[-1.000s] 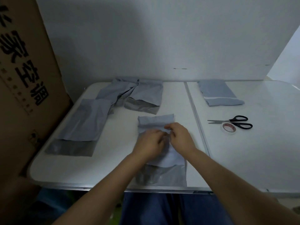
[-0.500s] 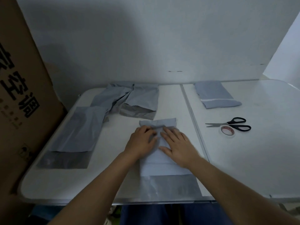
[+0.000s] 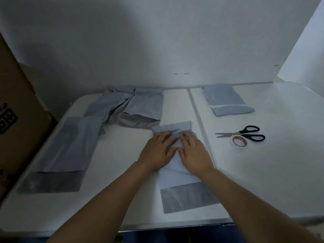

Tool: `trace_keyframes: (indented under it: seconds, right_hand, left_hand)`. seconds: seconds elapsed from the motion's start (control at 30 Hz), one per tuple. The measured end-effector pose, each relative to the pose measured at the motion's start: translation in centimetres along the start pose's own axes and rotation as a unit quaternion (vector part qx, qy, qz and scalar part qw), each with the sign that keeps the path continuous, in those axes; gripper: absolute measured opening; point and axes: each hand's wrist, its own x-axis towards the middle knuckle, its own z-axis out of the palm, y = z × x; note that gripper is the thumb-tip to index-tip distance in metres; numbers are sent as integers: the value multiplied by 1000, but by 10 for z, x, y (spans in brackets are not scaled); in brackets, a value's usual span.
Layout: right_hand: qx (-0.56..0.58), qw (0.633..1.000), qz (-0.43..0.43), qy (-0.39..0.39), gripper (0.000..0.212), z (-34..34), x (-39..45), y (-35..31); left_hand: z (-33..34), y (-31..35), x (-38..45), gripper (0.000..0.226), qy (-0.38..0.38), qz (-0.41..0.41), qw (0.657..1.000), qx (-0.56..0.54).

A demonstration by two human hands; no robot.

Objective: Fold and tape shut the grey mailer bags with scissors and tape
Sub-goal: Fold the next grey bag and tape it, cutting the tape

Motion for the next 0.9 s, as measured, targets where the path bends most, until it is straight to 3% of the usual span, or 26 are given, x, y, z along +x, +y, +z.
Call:
trace_keyframes:
  seconds: [0.17,0.27,0.33,0.43,0.6,0.67,0.9]
  right_hand:
    - [-11,999,50,-17,61,7,5,-5]
    - [16,998,65,6,50,4,10,-4]
    - [26,998,56,9,46,0,9,1]
    - [60,997,36,-15,49,-5,10,12]
    - [218,973,58,56,28,-29,-7,17]
    - [269,958,87,47,31,-38,-21,17]
    - [320,939,122,-11,37,-55,-58,18]
  left_hand:
    - [2,-7,15,62,-48,16,998,21]
    - [-4,-6,23,60,-33,32,999,18]
    - [-4,-4,24,59,-12,43,999,15]
    - [-1,-4,18,55,-59,40,997,19]
    - [-20,0,-20,33,25,53,989,-134]
    - [-33,4,-44,21,-9,39,982,-183]
    - [-47,-5,-96,47,-167,24,964,-205]
